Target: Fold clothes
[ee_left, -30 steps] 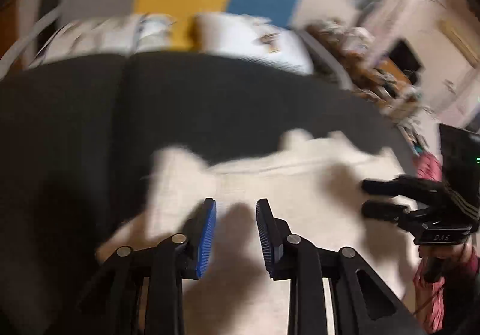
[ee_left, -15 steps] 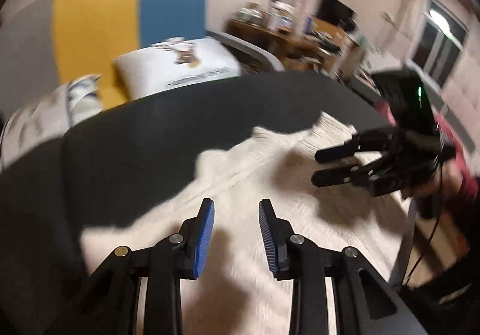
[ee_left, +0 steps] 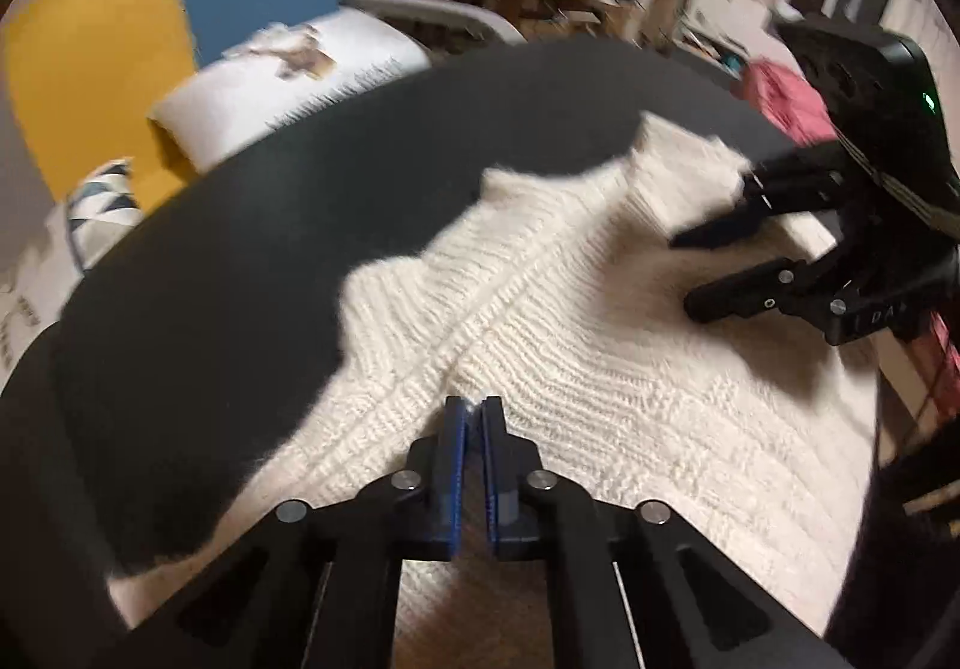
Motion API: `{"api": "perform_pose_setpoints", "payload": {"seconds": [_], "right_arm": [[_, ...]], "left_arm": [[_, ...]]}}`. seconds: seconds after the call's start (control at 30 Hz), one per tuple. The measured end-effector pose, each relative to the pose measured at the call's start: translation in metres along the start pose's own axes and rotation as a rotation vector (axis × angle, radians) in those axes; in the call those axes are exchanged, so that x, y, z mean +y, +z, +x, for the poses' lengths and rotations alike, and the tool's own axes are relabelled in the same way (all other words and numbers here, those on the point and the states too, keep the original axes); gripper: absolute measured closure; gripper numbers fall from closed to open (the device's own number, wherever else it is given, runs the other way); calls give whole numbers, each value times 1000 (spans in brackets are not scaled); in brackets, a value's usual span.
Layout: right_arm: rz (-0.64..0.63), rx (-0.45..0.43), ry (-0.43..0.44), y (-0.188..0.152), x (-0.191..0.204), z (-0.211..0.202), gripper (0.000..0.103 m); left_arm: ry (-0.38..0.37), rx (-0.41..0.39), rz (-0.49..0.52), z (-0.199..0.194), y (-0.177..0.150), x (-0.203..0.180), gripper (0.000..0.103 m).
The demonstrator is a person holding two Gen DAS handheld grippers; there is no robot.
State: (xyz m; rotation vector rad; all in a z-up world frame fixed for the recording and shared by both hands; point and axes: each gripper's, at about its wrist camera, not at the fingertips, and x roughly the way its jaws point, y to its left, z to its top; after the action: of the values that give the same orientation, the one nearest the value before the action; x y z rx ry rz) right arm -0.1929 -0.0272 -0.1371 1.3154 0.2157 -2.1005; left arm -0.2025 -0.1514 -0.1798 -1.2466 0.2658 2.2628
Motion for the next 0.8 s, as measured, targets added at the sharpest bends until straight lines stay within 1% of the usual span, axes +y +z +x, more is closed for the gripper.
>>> {"api": "perform_pose_setpoints", "payload": {"seconds": [0.03,0.07,0.1,0.13,0.2,0.23,0.3,0.33,0.37,0.4,0.47,0.5,0.53,0.57,0.6,0.63,0.67,0.7,0.77,0.8], "right_arm": [[-5,-10,-6,0,1,-2,80],[-7,-21,-10,1,2,-5,86],[-9,-32,-14,3,2,-8,89],[-13,-34,-19,3,2,-9,89],[-2,-24,-37,3,1,-3,89],[14,-25,-31,2,-1,-2,89],[51,-34,-10,0,-5,-1,88],[69,-38,0,0,-7,-1,87],[88,-42,10,-1,-9,-1,86],[102,-53,24,-1,-10,-4,82],[113,-89,41,2,-13,-15,82],[113,-97,42,4,-13,-17,82],[115,-100,43,7,-13,-17,82],[117,-103,45,9,-13,-17,81],[114,-100,33,10,-13,-15,72],[110,-96,18,10,-12,-13,58],[106,-92,2,10,-11,-10,52],[102,-88,-14,9,-11,-8,47],[94,-79,-45,9,-9,-3,47],[90,-75,-60,9,-9,-1,49]], "left_arm": [[13,-31,-33,-3,0,3,100],[25,-63,-67,-6,0,6,100],[39,-71,-87,-4,1,9,100],[53,-75,-105,-2,3,11,100],[75,-37,-106,12,3,8,100],[71,-32,-110,12,2,7,99],[57,-29,-126,9,1,7,94],[48,-46,-149,1,0,10,90],[38,-67,-175,-7,-1,13,84],[29,-88,-200,-15,-2,16,84],[37,-137,-229,-29,-4,21,83],[39,-139,-225,-32,-6,24,83],[63,-125,-221,-32,-9,26,83],[95,-86,-226,-28,-14,29,83],[93,-49,-236,-23,-18,33,83],[96,-27,-245,-18,-22,37,83],[103,-7,-252,-13,-26,40,83],[102,-10,-245,-12,-28,40,83],[132,-8,-225,-10,-27,38,84],[164,-8,-226,-10,-27,36,95]]}}
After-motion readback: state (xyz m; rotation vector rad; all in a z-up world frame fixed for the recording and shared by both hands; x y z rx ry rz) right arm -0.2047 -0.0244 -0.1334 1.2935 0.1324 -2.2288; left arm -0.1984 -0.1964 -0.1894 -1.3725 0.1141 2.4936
